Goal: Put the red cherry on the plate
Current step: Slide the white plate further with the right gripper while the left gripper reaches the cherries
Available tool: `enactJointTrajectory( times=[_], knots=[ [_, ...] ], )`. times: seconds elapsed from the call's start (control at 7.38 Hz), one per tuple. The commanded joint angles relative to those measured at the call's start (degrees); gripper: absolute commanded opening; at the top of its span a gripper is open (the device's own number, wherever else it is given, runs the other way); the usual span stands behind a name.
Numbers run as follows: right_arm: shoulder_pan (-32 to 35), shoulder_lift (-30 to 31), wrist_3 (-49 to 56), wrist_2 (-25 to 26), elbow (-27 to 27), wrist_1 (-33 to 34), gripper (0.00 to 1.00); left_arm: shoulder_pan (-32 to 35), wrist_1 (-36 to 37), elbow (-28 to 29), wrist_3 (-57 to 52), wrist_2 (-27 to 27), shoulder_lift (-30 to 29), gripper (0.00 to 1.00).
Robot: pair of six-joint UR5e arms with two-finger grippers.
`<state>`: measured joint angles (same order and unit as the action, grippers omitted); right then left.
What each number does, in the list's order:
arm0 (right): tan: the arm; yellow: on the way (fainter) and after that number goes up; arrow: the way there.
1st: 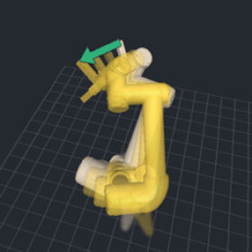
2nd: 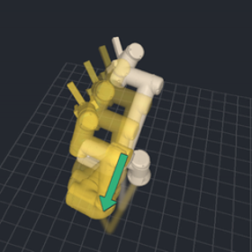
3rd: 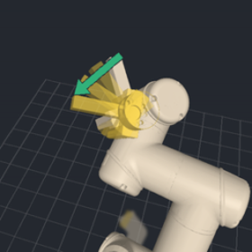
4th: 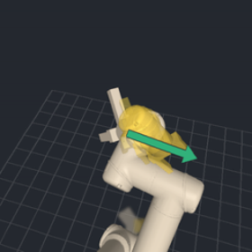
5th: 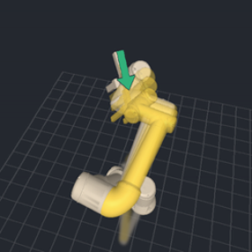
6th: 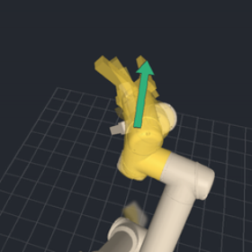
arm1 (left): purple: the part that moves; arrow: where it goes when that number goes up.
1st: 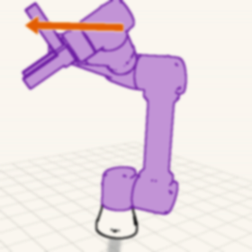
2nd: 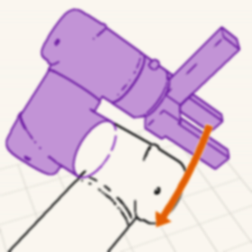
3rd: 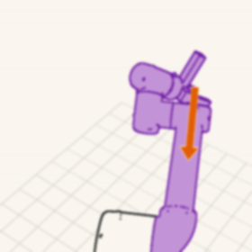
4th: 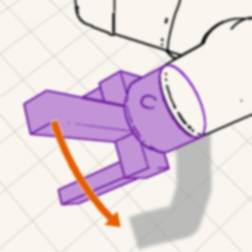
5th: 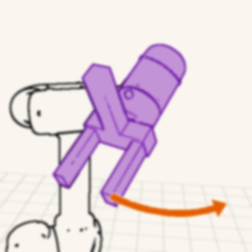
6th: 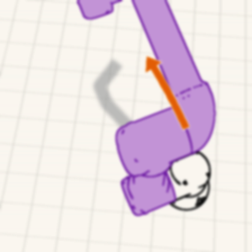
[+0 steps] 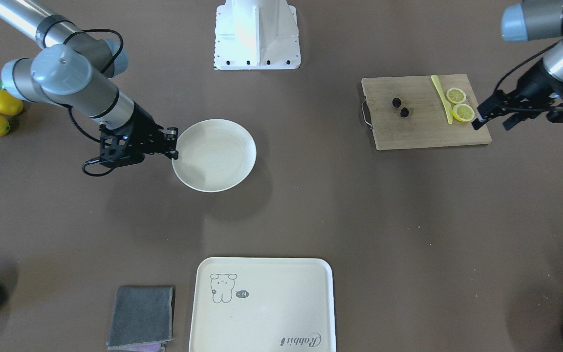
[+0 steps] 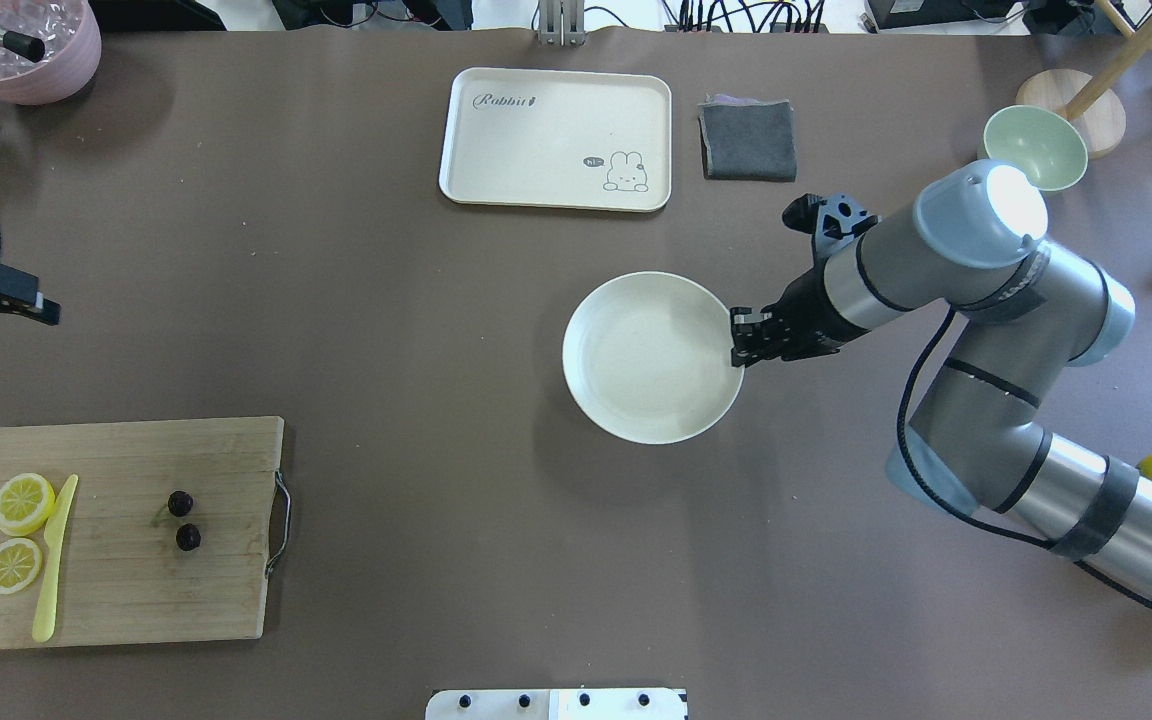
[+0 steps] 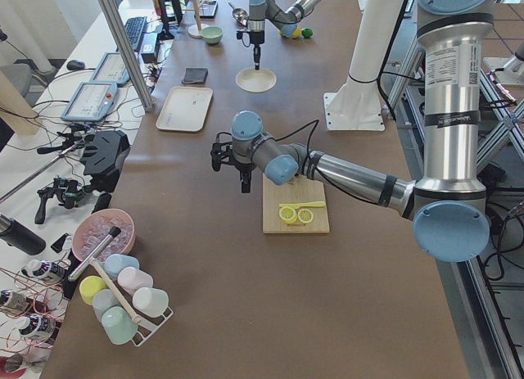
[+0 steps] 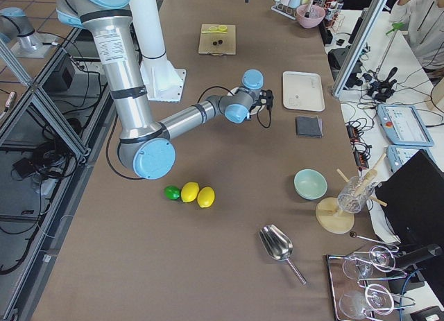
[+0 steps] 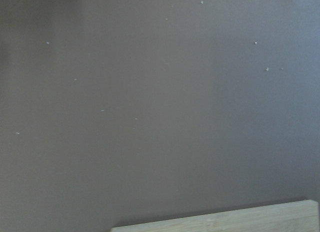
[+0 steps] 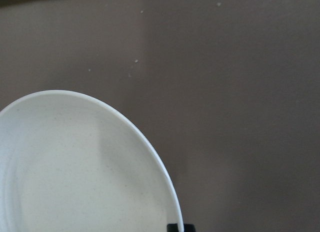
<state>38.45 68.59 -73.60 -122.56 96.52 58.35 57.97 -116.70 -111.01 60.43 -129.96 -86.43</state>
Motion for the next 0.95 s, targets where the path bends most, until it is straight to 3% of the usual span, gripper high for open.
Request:
enactJointTrajectory(
  times=[0.0, 0.54, 0.81],
  knots=[
    [-3.82, -2.32, -2.16, 4.08, -0.37, 0.36, 0.00, -12.57, -1.60, -2.37, 17.20, 8.74, -0.58, 0.97],
    [-6.63, -2.76, -2.07, 5.14, -0.63, 0.36, 0.00, -22.88, -2.92, -2.55, 20.96, 15.86, 1.00, 0.96],
    [-7.60, -2.76, -1.99, 5.05, -0.72, 0.18, 0.00, -23.07, -3.01, -2.63, 20.96, 16.06, 2.14, 0.94]
  ],
)
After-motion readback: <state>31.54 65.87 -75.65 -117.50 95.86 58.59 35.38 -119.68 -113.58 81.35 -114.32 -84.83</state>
